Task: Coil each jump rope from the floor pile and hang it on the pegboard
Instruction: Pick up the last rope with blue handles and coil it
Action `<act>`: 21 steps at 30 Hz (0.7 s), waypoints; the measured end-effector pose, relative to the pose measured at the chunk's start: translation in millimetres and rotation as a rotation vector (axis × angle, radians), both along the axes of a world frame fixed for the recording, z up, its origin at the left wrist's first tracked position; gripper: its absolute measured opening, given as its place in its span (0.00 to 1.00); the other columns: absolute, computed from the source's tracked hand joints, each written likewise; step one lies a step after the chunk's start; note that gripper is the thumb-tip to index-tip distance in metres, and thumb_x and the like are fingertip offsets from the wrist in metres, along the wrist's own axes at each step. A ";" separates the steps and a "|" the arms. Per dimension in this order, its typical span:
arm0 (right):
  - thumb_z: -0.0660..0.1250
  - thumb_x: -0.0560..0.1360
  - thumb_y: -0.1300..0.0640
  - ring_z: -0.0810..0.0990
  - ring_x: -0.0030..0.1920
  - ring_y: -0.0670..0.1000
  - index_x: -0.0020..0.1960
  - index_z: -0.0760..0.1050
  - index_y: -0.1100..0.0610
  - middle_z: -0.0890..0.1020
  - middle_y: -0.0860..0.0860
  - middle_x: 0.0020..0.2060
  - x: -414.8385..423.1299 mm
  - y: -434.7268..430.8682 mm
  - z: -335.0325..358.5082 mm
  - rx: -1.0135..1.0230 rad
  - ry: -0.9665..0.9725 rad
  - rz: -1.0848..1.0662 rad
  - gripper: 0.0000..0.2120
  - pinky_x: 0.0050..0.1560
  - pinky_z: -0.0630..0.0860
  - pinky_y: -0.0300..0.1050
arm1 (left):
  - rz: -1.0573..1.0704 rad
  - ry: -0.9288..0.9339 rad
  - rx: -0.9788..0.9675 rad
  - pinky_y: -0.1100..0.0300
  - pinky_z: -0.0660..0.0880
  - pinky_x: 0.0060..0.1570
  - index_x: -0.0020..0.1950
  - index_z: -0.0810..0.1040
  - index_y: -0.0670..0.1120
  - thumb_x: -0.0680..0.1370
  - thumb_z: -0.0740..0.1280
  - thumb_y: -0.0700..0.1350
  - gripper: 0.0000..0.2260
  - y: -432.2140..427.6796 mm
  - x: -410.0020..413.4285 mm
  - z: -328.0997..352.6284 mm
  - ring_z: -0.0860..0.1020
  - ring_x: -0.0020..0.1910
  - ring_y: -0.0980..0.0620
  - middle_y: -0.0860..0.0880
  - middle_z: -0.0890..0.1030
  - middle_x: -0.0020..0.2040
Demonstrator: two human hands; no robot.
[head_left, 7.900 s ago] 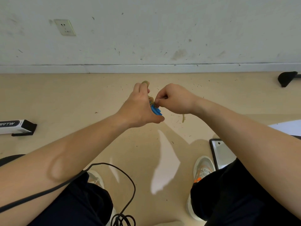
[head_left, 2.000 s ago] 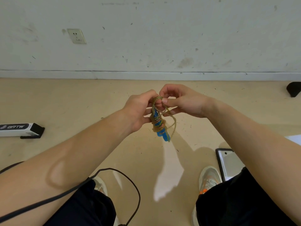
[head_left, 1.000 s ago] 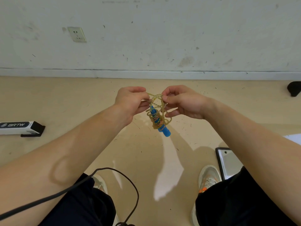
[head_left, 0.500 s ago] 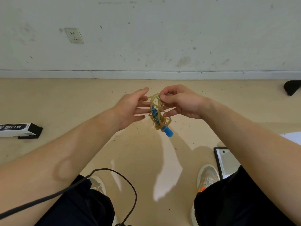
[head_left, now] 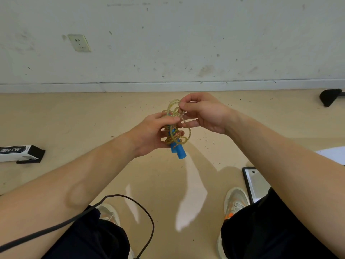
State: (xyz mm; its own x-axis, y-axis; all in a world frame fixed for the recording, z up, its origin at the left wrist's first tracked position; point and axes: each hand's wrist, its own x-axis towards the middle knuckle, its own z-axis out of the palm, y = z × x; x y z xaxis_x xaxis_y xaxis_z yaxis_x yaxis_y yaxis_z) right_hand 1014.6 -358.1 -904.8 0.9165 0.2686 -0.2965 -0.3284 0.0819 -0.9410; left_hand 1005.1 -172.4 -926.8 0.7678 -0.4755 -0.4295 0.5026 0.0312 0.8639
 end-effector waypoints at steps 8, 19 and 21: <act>0.68 0.79 0.61 0.81 0.38 0.52 0.48 0.75 0.58 0.80 0.54 0.41 -0.6 -2.6 -1.0 -0.098 -0.077 0.025 0.02 0.39 0.81 0.47 | 0.077 0.126 -0.035 0.40 0.76 0.59 0.57 0.80 0.48 0.79 0.64 0.61 0.19 2.6 7.4 4.2 0.79 0.50 0.44 0.47 0.82 0.49; 0.68 0.78 0.64 0.81 0.40 0.51 0.48 0.77 0.58 0.79 0.54 0.40 -2.2 -1.5 -8.6 -0.232 -0.110 0.116 0.02 0.37 0.80 0.45 | 0.499 -0.027 0.014 0.54 0.80 0.48 0.51 0.74 0.46 0.80 0.64 0.38 0.04 16.7 28.6 16.3 0.85 0.41 0.50 0.48 0.85 0.40; 0.68 0.78 0.64 0.81 0.41 0.52 0.48 0.78 0.58 0.79 0.54 0.41 -1.1 -2.1 -10.5 -0.262 -0.129 0.130 0.03 0.38 0.81 0.46 | 0.487 -0.035 0.014 0.56 0.81 0.45 0.49 0.74 0.47 0.80 0.64 0.38 0.04 19.4 28.6 22.3 0.85 0.40 0.51 0.48 0.84 0.40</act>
State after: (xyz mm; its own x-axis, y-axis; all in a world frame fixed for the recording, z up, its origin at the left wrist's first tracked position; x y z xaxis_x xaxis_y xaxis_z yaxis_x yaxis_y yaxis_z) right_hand 1013.6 -360.2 -915.3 0.9140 0.3157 -0.2548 -0.1972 -0.2031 -0.9591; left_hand 1033.7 -153.0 -904.5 0.9135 -0.0520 -0.4034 0.4034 0.2436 0.8820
